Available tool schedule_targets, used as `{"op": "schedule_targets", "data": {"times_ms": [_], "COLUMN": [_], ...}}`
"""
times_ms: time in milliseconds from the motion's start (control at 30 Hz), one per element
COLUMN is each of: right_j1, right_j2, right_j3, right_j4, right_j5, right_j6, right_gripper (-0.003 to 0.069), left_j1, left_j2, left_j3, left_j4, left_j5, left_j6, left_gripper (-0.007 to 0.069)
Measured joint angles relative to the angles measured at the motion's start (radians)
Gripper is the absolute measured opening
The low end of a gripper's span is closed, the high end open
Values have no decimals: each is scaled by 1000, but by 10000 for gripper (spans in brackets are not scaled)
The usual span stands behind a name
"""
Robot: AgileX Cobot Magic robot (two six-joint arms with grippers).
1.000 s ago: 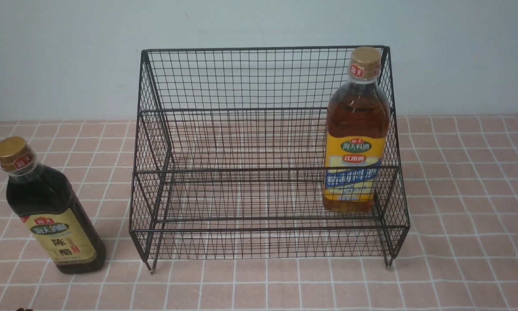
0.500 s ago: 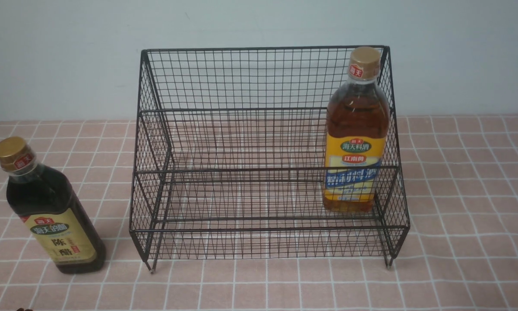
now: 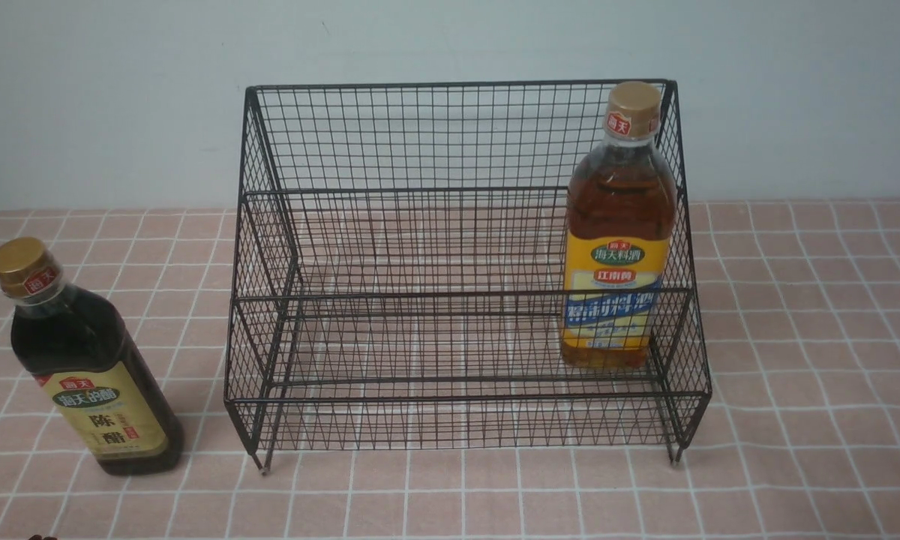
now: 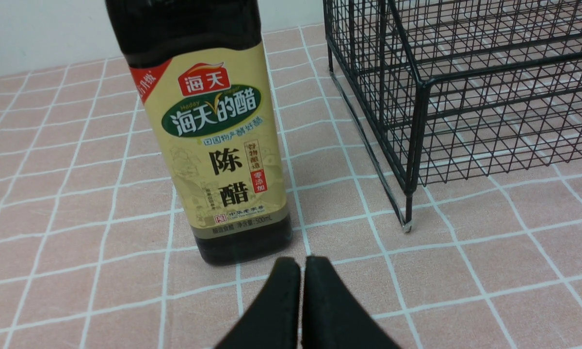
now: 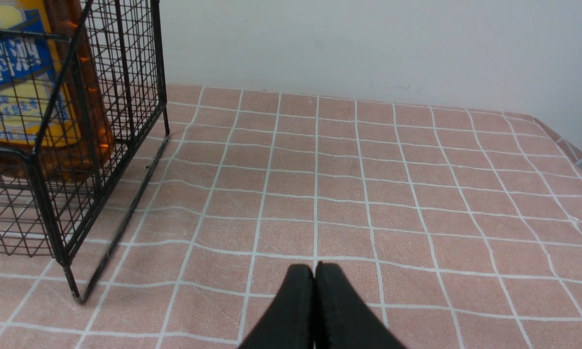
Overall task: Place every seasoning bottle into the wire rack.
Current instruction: Use the left arm to grab the condiment bottle closest to it
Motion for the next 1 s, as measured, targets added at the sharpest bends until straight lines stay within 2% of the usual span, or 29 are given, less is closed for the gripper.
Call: {"op": "schedule_targets", "data": {"times_ms": [800, 1000], "right_j1": [0, 0], "right_j2": [0, 0], "right_j3": [1, 1], "right_j4": [2, 2], "right_j5": [0, 0], "right_j6": [2, 2], "right_gripper": [-13, -13], "left_j1": [0, 0], "left_j2": [0, 0], "left_j3": [1, 2], "left_j4": [6, -208], "left_j5": [-11, -180], "left_j6": [6, -93], "left_gripper": [-7, -7]}}
